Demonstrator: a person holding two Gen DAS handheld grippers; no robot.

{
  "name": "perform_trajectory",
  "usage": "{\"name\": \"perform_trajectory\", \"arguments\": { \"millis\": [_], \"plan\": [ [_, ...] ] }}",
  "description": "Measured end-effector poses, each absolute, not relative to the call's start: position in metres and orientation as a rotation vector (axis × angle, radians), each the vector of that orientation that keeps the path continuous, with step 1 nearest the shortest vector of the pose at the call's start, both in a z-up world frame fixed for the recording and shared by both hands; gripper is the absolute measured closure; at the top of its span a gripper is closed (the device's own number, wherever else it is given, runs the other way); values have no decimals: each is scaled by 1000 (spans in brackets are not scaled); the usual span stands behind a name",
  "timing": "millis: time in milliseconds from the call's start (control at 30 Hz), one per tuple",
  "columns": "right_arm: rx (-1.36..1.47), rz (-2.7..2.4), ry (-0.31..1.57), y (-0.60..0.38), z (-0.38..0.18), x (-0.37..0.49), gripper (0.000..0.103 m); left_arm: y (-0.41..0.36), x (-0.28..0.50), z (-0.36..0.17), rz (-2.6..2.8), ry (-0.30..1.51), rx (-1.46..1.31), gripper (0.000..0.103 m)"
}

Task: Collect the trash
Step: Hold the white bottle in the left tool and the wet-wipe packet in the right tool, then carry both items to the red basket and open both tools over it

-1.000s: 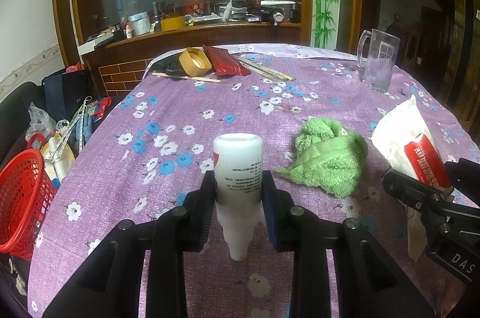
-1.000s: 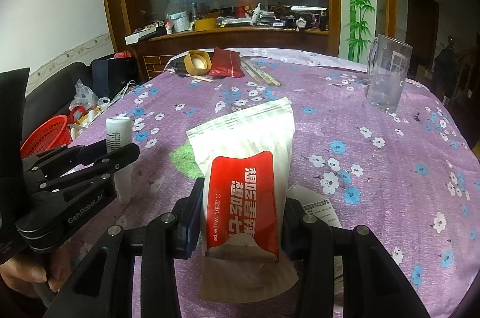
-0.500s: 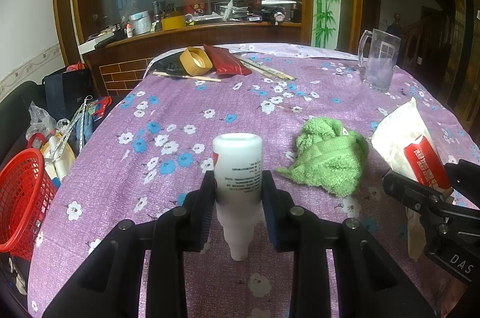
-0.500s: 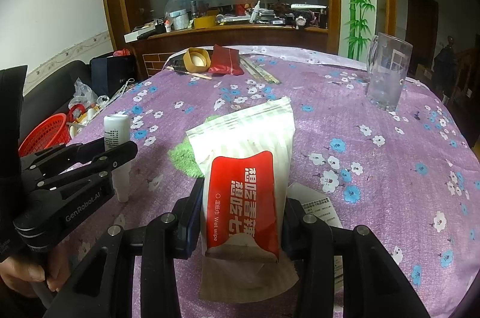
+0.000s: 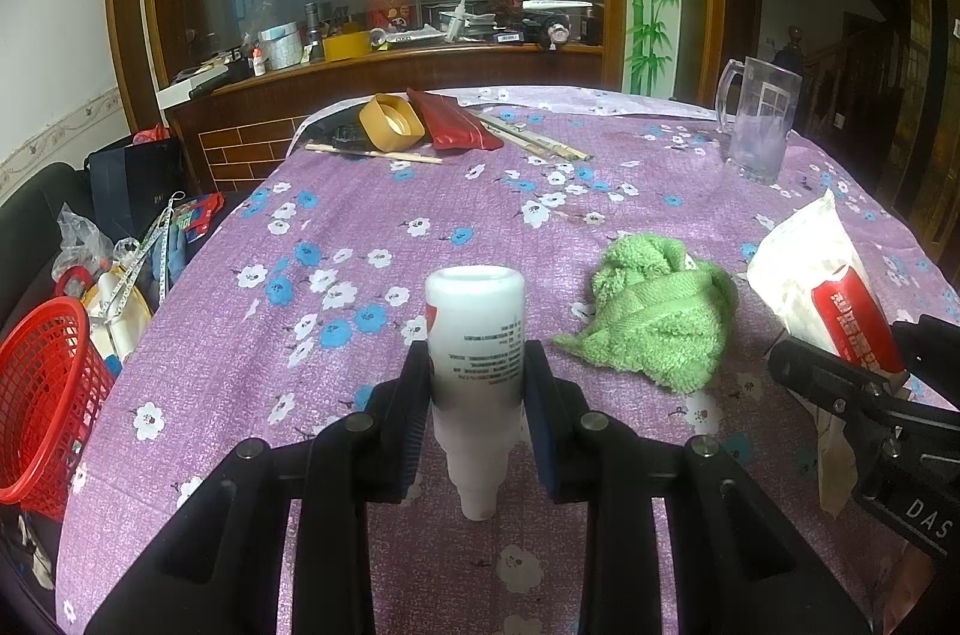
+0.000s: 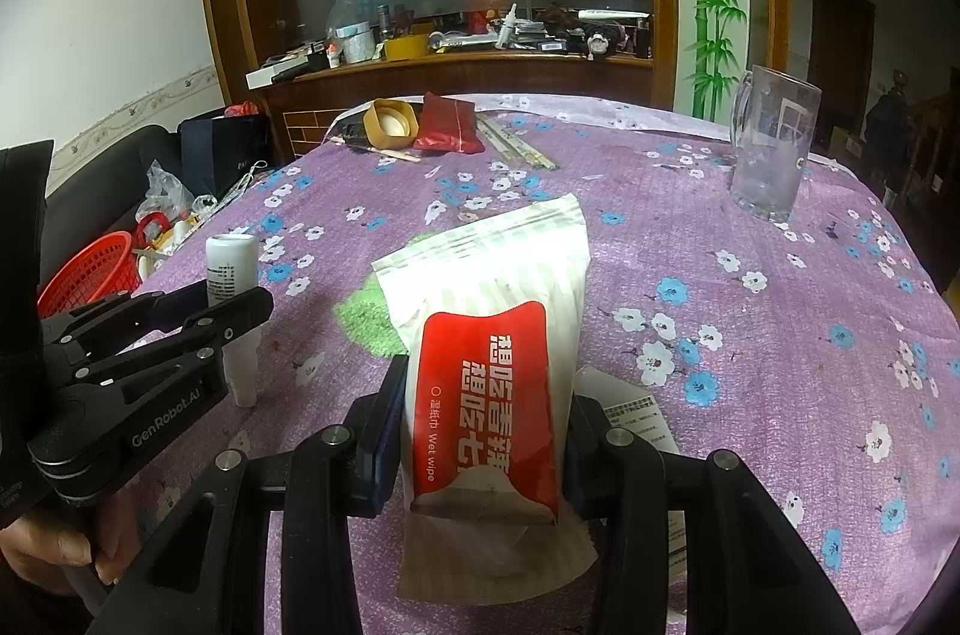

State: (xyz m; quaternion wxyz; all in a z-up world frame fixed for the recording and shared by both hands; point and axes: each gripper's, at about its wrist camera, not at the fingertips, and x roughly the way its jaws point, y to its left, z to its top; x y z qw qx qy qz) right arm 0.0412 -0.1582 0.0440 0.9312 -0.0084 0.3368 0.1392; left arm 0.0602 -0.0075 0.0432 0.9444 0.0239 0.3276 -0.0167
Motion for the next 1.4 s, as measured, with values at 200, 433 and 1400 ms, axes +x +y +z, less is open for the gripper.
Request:
{"name": "perform_trajectory", "arguments": {
  "millis": [200, 433, 1400],
  "plan": [
    [-13, 285, 687, -159, 45, 41, 57, -8, 60, 43, -34, 667, 50, 74],
    [-11, 283, 689, -159, 46, 40, 57, -8, 60, 43, -33, 667, 50, 74],
    [23, 387, 720, -79, 108, 39, 57, 131, 13, 107, 45, 646, -102, 74]
  ]
}}
